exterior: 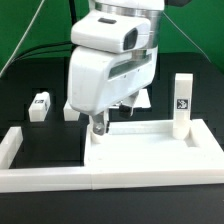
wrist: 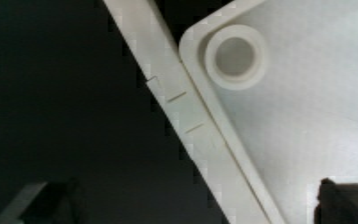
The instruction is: Assemble desk
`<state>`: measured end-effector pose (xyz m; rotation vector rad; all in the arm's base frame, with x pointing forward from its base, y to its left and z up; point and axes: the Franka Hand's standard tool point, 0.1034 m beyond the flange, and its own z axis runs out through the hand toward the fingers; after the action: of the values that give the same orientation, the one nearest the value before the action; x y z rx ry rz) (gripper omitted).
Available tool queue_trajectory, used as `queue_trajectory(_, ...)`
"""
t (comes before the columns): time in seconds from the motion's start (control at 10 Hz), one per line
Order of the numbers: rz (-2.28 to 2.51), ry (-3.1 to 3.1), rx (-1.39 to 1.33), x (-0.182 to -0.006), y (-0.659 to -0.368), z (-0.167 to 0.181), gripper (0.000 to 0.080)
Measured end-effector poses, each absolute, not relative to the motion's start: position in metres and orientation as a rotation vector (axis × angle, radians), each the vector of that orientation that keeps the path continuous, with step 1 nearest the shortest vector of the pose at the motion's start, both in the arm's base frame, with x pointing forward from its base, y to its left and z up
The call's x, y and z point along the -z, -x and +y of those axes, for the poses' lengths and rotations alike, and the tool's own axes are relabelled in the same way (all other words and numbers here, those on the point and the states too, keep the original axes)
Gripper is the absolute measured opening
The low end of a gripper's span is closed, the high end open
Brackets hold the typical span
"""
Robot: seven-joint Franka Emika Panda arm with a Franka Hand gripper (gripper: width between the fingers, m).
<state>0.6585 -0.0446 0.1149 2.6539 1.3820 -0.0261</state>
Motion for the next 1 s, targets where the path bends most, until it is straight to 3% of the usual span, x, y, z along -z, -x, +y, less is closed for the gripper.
queue_trajectory(0.1, 1.246, -2.738, 0.018, -0.126, -0.644, -0.077, 0.0648)
queue_trajectory(0.3, 0.987, -2.873, 0.032, -0.131, -0.606, -0.12, 0.0648)
queue_trajectory(0.8, 0.542, -3.006, 0.012, -0.127, -0.6, -0.12, 0.0648)
queue_trajectory(1.0, 0.064, -3.099, 0.037, -0.119, -0.571, -0.168, 0.0648)
